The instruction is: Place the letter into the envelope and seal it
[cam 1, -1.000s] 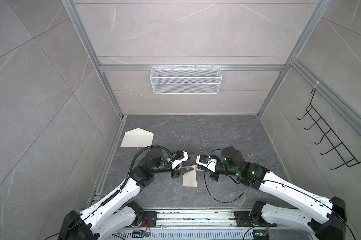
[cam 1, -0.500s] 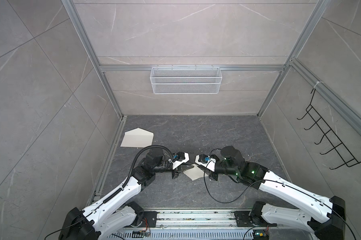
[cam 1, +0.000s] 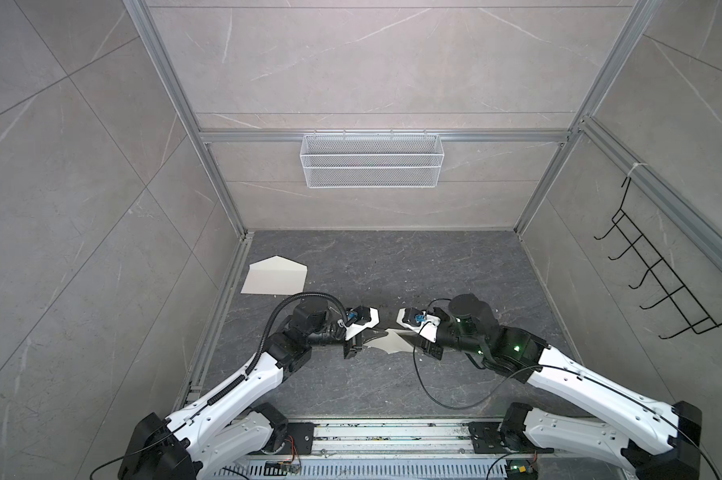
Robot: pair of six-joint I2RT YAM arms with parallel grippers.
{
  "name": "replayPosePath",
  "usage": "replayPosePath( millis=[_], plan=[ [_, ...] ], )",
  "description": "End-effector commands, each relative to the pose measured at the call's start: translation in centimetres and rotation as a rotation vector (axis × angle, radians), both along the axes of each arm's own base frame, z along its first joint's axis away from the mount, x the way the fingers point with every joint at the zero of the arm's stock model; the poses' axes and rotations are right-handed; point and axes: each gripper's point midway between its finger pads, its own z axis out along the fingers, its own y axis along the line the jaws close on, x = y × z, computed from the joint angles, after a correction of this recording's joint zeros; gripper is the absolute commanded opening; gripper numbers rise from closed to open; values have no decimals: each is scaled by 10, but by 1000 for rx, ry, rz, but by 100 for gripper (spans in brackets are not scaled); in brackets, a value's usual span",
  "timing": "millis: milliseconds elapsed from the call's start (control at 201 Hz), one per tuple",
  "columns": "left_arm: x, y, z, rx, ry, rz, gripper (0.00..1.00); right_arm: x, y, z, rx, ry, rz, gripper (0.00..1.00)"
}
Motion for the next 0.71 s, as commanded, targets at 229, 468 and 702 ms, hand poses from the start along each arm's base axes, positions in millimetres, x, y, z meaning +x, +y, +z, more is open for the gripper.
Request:
replayPosePath(
  millis=[229,468,702],
  plan=[
    [-3,0,13,-20,-68,-22,0,-31,11,42,113,78,135,62],
    [-5,0,14,-25,-65,-29,0,-18,36,27,65,139,166,50],
    [-6,2,14,-24,-76,-24,0,-16,45,19,60,173,179,28]
  ],
)
